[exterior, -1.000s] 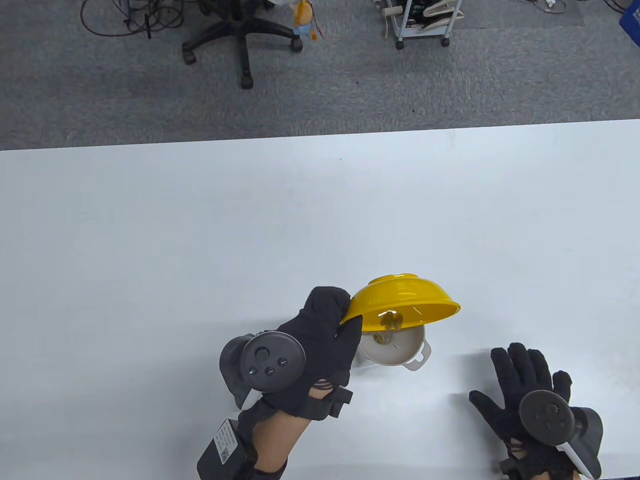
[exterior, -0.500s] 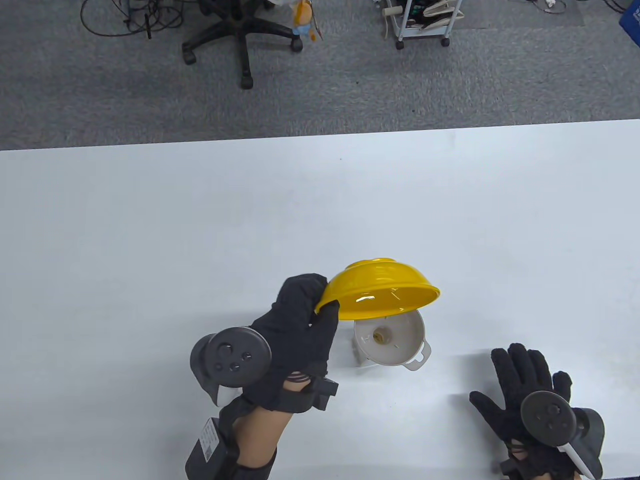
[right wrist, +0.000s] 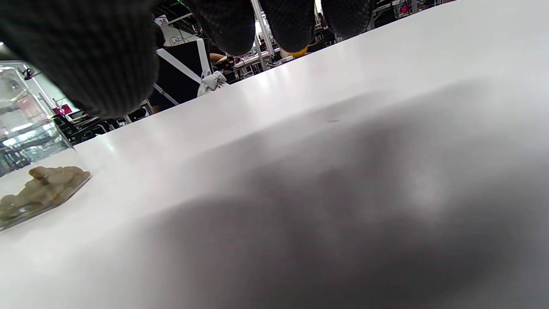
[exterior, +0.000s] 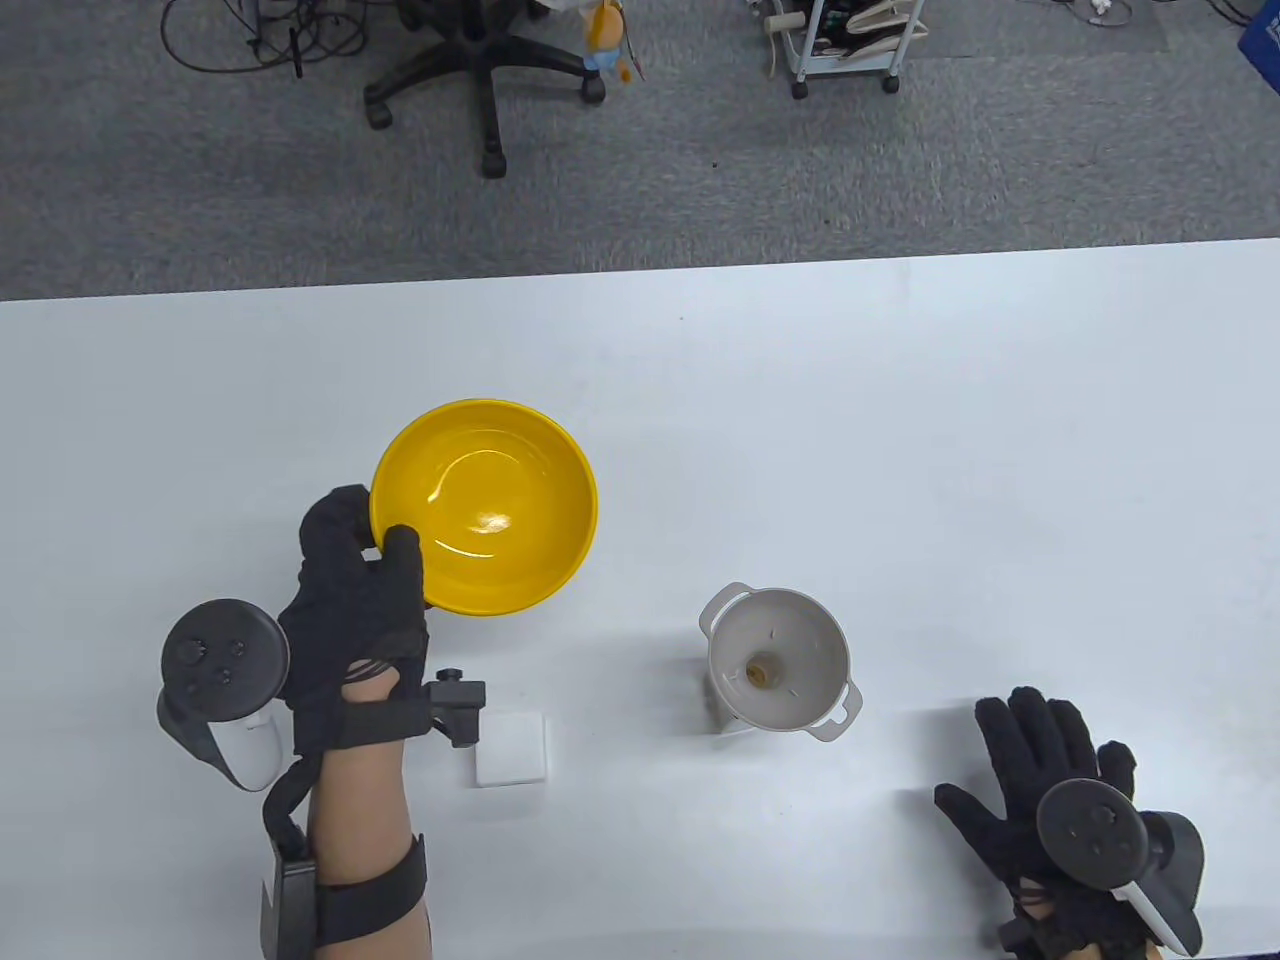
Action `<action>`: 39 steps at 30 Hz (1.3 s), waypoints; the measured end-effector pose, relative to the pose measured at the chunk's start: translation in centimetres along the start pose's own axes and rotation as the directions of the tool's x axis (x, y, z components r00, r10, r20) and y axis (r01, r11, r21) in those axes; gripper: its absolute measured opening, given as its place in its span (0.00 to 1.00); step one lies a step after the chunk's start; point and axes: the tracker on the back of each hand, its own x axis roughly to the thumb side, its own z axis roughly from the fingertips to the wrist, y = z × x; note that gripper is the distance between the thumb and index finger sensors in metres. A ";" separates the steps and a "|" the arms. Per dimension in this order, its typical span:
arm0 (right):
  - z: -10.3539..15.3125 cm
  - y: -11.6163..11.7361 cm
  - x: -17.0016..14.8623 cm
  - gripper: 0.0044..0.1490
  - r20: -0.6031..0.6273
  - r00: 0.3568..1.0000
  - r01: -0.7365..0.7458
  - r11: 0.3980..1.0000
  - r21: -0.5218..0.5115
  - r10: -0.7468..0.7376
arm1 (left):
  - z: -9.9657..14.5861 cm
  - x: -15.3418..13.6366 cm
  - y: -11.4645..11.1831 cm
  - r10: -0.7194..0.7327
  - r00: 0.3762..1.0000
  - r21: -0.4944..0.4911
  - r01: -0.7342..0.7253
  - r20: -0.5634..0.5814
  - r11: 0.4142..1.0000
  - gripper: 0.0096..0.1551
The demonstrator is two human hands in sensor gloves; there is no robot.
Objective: Transfer raisins through funnel into coffee jar
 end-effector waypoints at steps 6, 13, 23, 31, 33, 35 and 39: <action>0.0 0.0 0.0 0.56 0.001 1.000 0.011 1.000 0.002 -0.011 | -1.0 -3.6 0.5 -0.051 0.989 0.020 0.055 -0.141 0.998 0.34; 0.0 -0.1 -0.3 0.56 -0.003 1.000 0.028 1.000 -0.003 -0.028 | -1.6 -7.3 0.2 -0.071 0.960 -0.013 0.070 -0.272 0.997 0.35; 0.0 -0.1 -0.3 0.56 -0.007 1.000 0.024 1.000 0.002 -0.024 | -1.8 -11.3 -0.2 -0.129 0.903 -0.060 0.115 -0.410 0.992 0.36; 0.0 -0.2 -0.5 0.56 -0.015 0.999 0.034 0.999 0.005 -0.034 | -2.0 -12.1 -1.2 -0.196 0.882 -0.091 0.174 -0.427 0.981 0.38; 0.0 -0.1 -0.4 0.56 -0.013 0.999 0.031 1.000 0.003 -0.031 | -2.0 -12.1 -1.3 -0.202 0.884 -0.096 0.178 -0.421 0.979 0.39; 0.0 -0.1 -0.4 0.56 -0.012 0.999 0.029 1.000 0.005 -0.029 | -2.0 -12.0 -1.3 -0.199 0.885 -0.088 0.178 -0.422 0.980 0.40; 0.0 -0.1 -0.5 0.56 -0.013 0.999 0.030 1.000 0.004 -0.030 | -1.9 -12.1 -1.5 -0.209 0.880 -0.096 0.186 -0.426 0.978 0.41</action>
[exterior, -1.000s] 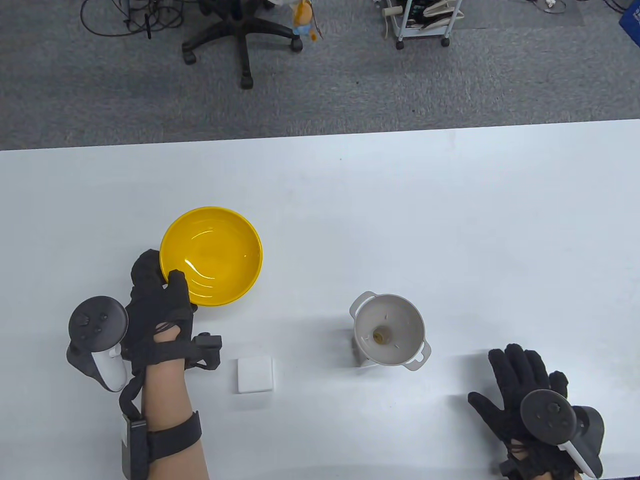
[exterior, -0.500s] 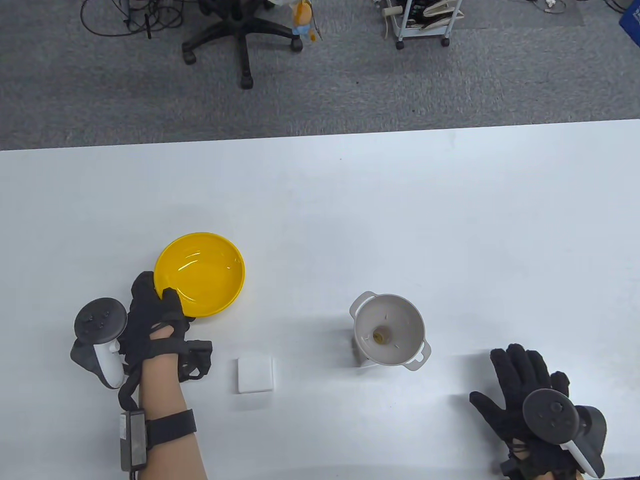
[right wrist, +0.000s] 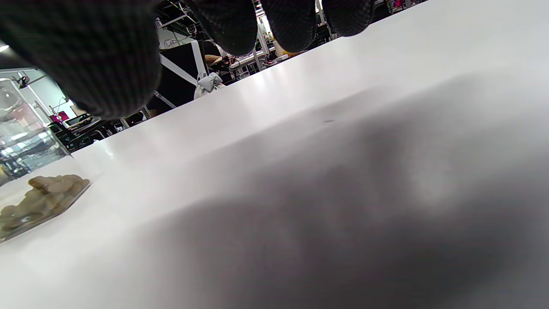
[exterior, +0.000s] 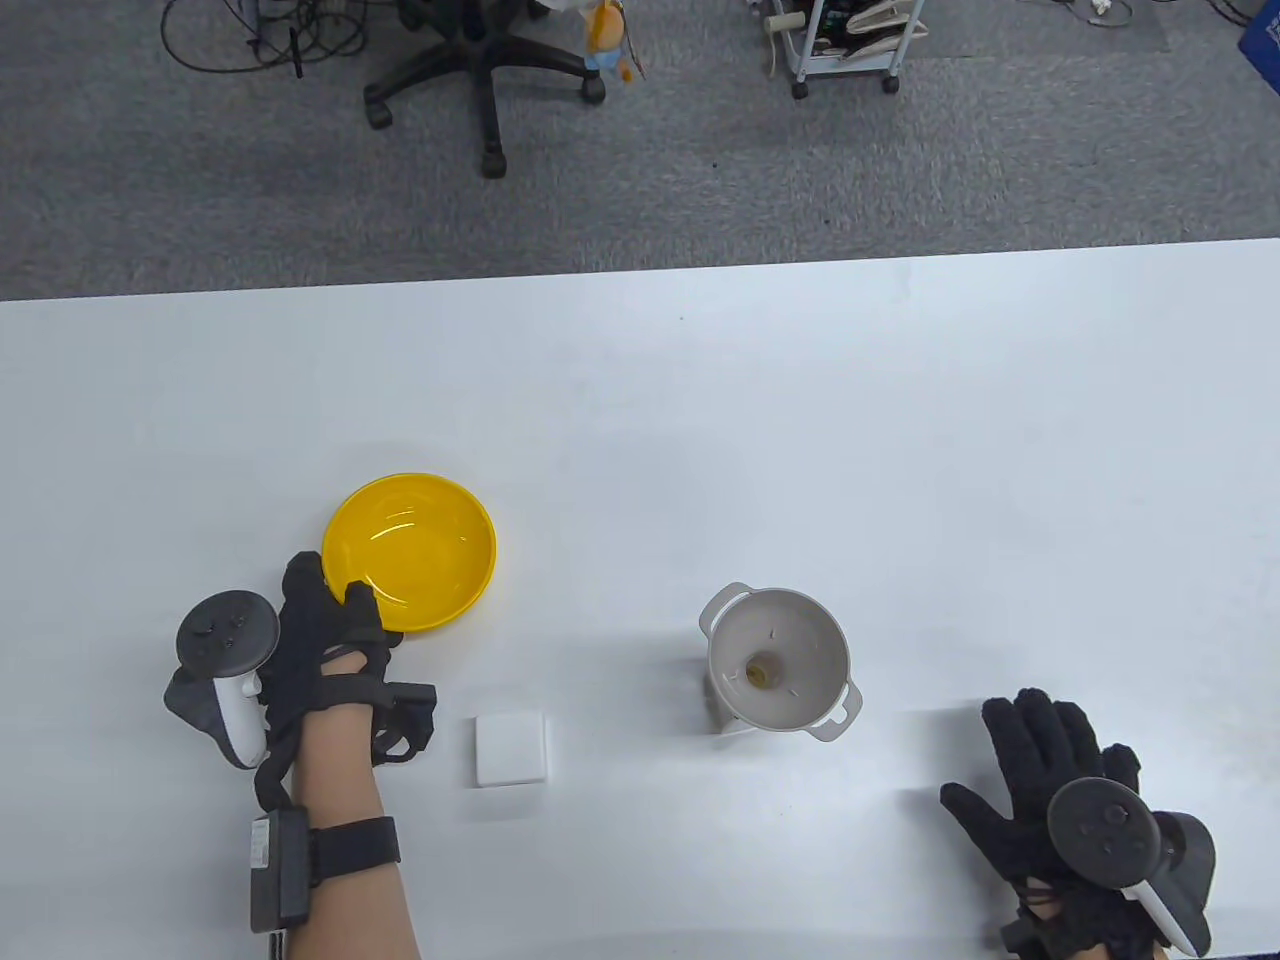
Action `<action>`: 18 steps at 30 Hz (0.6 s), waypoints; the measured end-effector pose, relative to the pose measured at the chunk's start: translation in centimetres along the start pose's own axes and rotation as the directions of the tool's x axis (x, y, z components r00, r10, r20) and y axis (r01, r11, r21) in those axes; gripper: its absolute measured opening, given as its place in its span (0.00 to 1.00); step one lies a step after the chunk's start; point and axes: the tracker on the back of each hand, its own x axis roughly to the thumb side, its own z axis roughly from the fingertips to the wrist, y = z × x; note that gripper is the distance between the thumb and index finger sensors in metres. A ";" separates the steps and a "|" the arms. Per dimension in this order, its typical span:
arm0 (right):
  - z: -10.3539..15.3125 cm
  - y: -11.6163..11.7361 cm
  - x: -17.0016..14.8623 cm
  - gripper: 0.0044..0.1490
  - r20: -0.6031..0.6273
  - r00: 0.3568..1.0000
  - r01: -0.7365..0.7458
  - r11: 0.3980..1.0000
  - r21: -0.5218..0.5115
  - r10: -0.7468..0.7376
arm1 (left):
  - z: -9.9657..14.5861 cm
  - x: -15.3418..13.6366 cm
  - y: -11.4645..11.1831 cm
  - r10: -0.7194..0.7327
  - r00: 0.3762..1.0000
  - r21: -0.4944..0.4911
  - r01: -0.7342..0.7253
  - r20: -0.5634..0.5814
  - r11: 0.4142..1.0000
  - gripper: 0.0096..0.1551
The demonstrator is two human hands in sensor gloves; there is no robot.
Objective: Transfer raisins through funnel into coffee jar
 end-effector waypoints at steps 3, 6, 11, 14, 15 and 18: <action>0.0 0.0 0.0 0.56 0.000 1.000 0.001 1.000 0.000 -0.001 | 0.2 0.2 0.0 -0.019 1.000 0.004 0.019 0.008 1.000 0.41; 0.0 0.0 0.0 0.56 -0.001 1.000 0.002 1.000 0.000 -0.002 | 0.5 0.6 -0.2 -0.046 0.999 -0.006 0.046 0.024 0.999 0.42; 0.1 0.0 0.0 0.56 -0.004 1.000 0.006 1.000 -0.003 -0.006 | 2.1 3.5 -0.1 -0.232 0.962 0.131 0.214 0.145 0.968 0.46; 0.1 0.0 0.0 0.56 -0.003 1.000 0.006 1.000 0.000 -0.006 | 4.2 6.8 -0.3 -0.339 0.898 0.237 0.277 0.281 0.931 0.45; 0.0 0.0 0.1 0.55 -0.002 1.000 0.007 1.000 0.000 -0.007 | 5.4 8.3 -0.7 -0.361 0.863 0.251 0.285 0.354 0.925 0.45; 0.0 0.1 0.2 0.56 0.000 1.000 0.002 1.000 0.004 -0.002 | 8.5 11.4 -1.9 -0.346 0.770 0.258 0.241 0.536 0.936 0.43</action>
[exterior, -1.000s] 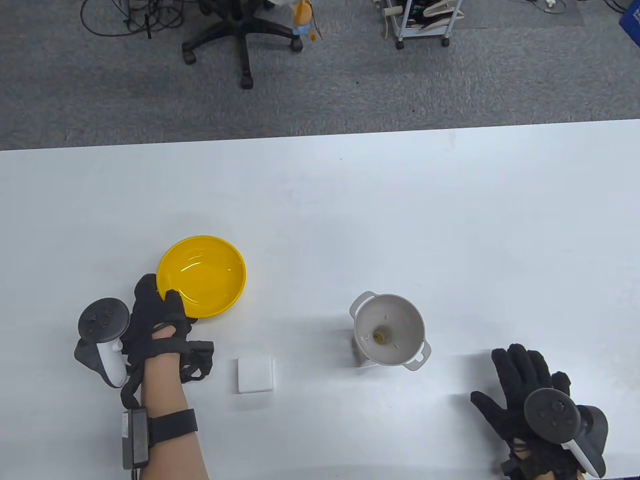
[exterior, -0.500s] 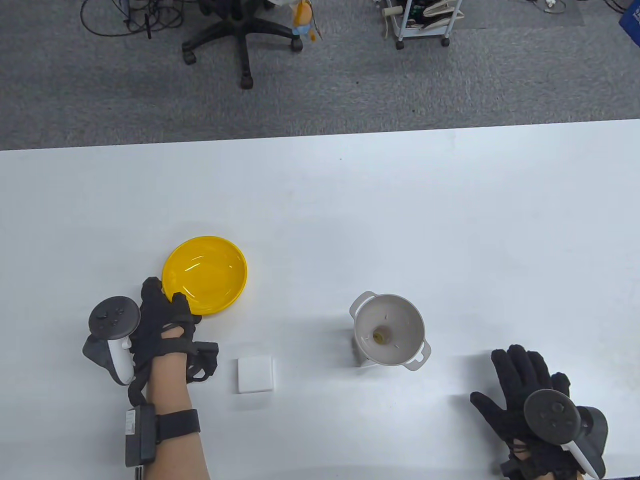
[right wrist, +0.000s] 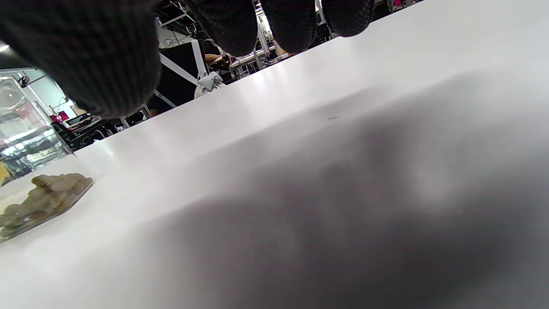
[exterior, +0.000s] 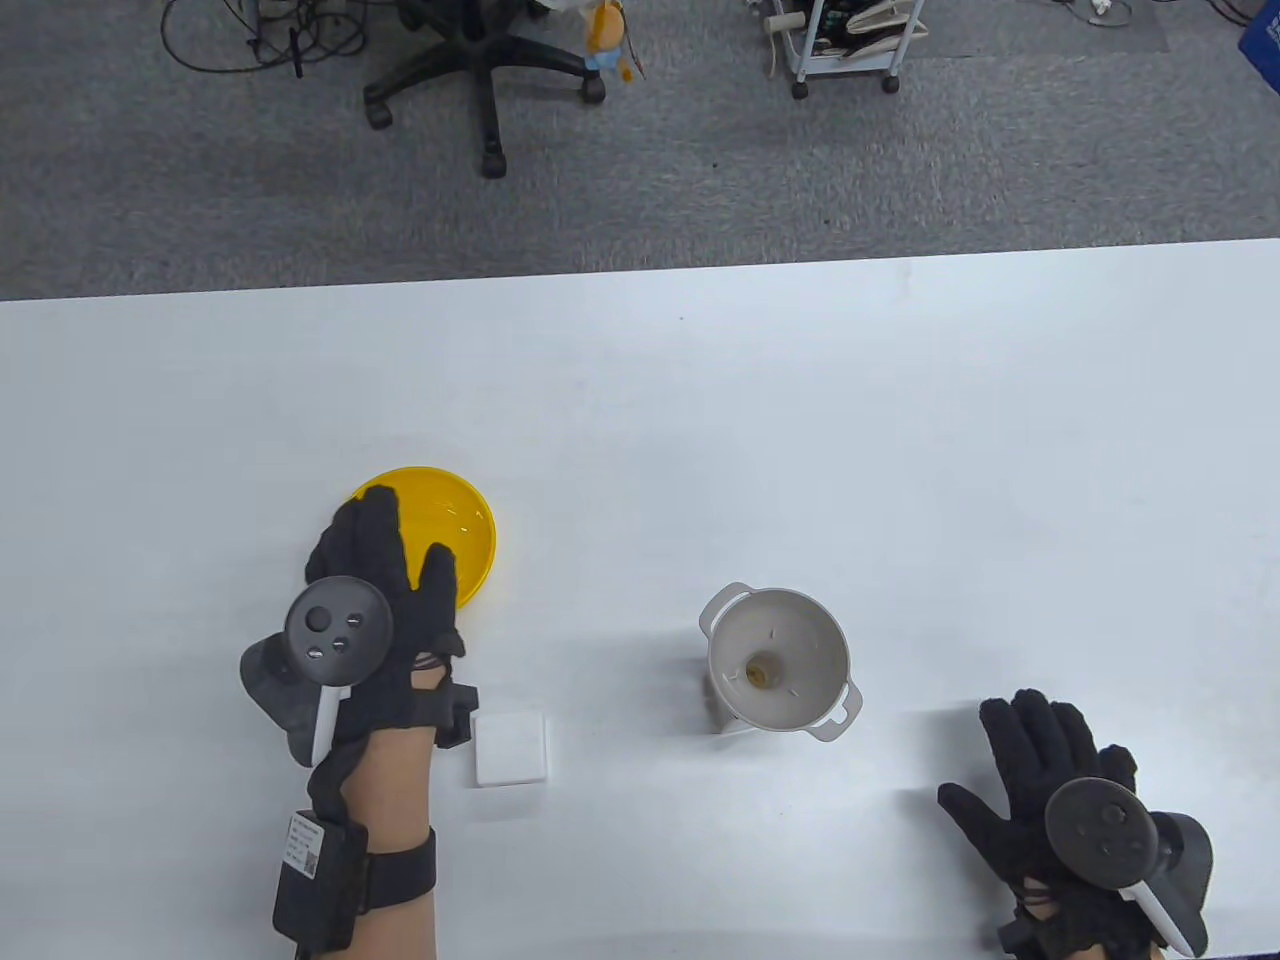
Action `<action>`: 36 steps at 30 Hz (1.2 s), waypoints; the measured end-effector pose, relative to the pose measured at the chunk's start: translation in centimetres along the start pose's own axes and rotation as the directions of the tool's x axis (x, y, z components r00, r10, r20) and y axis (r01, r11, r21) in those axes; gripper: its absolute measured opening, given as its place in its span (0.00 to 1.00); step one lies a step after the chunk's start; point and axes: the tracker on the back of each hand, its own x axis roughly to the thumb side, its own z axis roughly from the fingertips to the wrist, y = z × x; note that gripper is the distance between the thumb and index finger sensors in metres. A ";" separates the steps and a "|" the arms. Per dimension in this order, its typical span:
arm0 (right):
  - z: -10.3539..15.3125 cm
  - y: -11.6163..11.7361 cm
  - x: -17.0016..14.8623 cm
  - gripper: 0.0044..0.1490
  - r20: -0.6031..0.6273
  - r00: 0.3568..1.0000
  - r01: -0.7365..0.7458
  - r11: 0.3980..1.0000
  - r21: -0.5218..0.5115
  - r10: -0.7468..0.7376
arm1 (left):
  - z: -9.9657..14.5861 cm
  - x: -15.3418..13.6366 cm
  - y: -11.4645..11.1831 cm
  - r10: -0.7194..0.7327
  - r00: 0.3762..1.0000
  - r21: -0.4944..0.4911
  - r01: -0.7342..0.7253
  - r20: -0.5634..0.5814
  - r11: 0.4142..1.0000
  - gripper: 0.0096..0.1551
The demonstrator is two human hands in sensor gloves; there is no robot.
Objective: Transfer raisins through funnel into coffee jar
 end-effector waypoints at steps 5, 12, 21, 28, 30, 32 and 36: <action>0.0 0.0 0.0 0.56 -0.004 1.000 -0.001 1.000 0.004 0.001 | 2.5 7.8 0.6 0.105 0.929 -0.087 -0.079 0.356 0.993 0.36; 0.0 0.1 0.0 0.55 -0.002 1.000 0.001 1.000 0.001 -0.001 | 6.5 14.5 0.4 0.159 0.744 -0.282 0.042 0.649 0.959 0.29; 0.1 0.1 0.1 0.55 -0.002 1.000 0.000 1.000 -0.003 0.000 | 8.9 16.9 -2.2 0.030 0.665 -0.279 0.272 0.746 0.921 0.29; 0.1 0.1 0.1 0.55 -0.003 1.000 0.001 1.000 -0.002 -0.001 | 9.8 17.8 -3.4 -0.095 0.629 -0.176 0.355 0.772 0.918 0.24; 0.1 0.1 0.1 0.55 -0.001 1.000 0.001 1.000 -0.001 -0.001 | 9.9 17.8 -3.7 -0.103 0.627 -0.180 0.372 0.772 0.911 0.23; 0.0 0.1 0.1 0.55 -0.001 1.000 0.000 1.000 0.000 0.000 | 9.9 17.9 -3.6 -0.095 0.631 -0.173 0.350 0.770 0.921 0.22; 0.0 0.1 0.1 0.55 -0.002 1.000 0.001 1.000 0.000 -0.001 | 9.9 18.0 -2.0 -0.023 0.640 -0.170 0.239 0.768 0.956 0.22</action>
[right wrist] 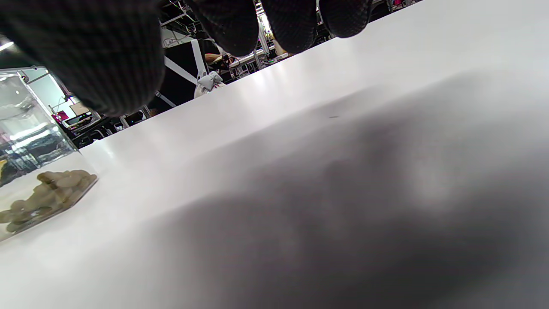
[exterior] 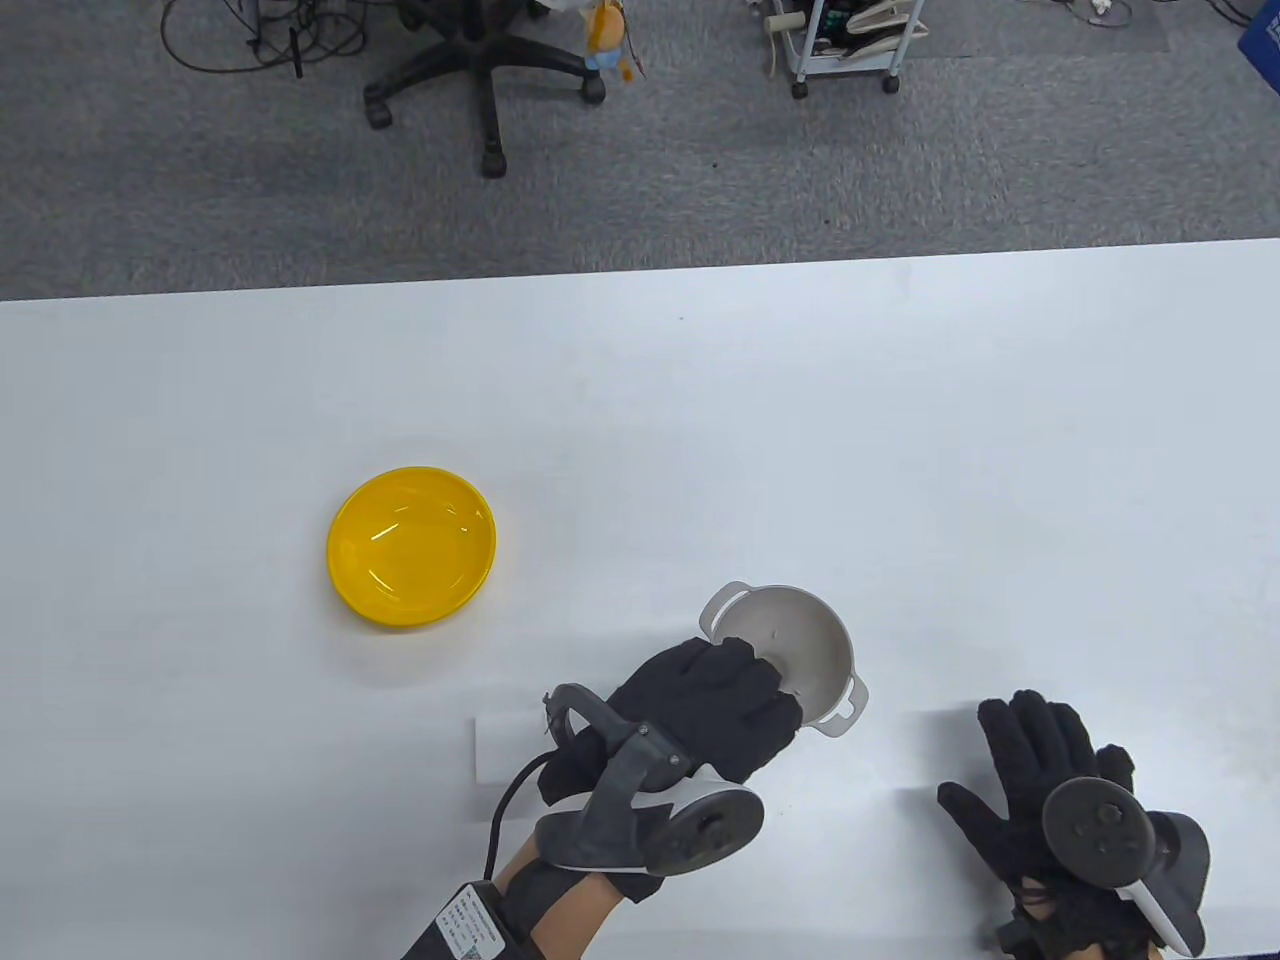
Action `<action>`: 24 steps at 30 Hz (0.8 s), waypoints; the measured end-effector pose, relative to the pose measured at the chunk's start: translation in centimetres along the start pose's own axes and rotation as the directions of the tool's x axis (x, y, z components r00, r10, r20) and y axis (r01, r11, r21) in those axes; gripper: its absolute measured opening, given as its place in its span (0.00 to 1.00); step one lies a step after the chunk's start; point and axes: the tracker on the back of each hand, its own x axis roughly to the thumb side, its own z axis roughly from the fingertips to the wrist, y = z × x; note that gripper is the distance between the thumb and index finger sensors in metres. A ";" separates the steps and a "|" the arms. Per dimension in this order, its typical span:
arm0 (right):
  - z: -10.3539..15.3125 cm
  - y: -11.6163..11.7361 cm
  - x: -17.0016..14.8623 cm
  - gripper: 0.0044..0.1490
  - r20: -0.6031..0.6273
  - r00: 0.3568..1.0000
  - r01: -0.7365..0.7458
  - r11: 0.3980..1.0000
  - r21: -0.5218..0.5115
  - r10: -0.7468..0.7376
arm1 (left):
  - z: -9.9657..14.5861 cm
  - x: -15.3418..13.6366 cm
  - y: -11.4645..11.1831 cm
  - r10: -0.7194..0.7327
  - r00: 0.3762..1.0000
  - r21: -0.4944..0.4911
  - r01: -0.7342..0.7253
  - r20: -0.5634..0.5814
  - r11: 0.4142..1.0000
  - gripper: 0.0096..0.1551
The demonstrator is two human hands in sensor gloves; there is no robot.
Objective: Transfer raisins through funnel into coffee jar
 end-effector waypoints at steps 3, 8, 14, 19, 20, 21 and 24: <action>0.0 0.0 0.0 0.55 0.005 1.000 0.004 1.000 0.001 -0.004 | 0.6 -0.3 2.3 0.074 0.997 0.077 -0.072 -0.017 0.994 0.22; 0.0 0.0 0.0 0.55 0.011 1.000 0.002 1.000 0.002 -0.002 | 2.3 -1.8 6.5 0.134 0.989 0.205 -0.119 -0.061 0.971 0.22; 0.0 0.0 0.0 0.54 0.010 1.000 0.006 1.000 0.002 -0.006 | 4.5 -5.4 9.4 0.091 0.975 0.304 -0.026 -0.203 0.952 0.22; 0.0 0.1 0.1 0.54 0.011 1.000 0.005 1.000 0.005 -0.005 | 5.7 -9.4 9.7 0.050 0.935 0.290 0.057 -0.351 0.955 0.22; 0.0 0.1 0.1 0.54 0.010 1.000 0.006 1.000 0.006 -0.006 | 5.9 -10.4 9.6 0.034 0.922 0.278 0.081 -0.386 0.957 0.22; 0.0 0.1 0.1 0.54 0.009 1.000 0.005 1.000 0.006 -0.005 | 6.1 -11.0 9.4 0.029 0.914 0.273 0.091 -0.405 0.958 0.22; 0.0 0.1 0.1 0.54 0.006 1.000 0.009 1.000 0.010 -0.009 | 6.4 -13.6 8.4 0.004 0.875 0.218 0.116 -0.483 0.969 0.23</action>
